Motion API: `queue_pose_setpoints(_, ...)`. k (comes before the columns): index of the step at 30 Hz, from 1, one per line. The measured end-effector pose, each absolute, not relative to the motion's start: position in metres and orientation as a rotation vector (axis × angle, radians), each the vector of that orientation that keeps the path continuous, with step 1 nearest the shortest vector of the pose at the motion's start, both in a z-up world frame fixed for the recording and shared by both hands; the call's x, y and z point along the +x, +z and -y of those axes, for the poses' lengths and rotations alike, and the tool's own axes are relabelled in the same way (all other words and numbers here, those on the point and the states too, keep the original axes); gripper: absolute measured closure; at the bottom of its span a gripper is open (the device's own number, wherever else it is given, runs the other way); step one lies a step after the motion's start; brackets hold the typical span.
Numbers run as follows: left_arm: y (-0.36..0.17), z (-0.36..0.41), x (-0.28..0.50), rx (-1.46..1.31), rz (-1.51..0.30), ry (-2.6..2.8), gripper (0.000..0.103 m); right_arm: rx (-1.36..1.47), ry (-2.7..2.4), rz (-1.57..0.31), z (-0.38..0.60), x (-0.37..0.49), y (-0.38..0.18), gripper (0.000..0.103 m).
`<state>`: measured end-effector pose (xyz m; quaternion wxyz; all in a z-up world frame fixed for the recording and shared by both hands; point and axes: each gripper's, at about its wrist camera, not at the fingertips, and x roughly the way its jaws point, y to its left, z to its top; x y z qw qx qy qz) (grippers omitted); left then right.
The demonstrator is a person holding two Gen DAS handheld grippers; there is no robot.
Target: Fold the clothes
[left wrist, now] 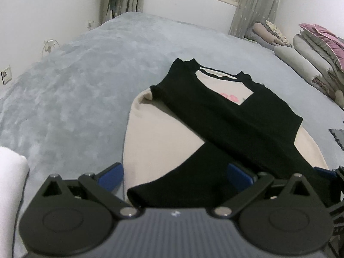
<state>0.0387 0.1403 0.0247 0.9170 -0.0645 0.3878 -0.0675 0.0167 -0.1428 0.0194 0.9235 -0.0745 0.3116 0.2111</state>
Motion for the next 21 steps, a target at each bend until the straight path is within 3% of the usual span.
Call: queue_pose_setpoints(21,0.028,-0.120,0.029,-0.049,-0.775,-0.157,0.000,-0.151,0.433,-0.640,0.143,0.017,0.019,0.000)
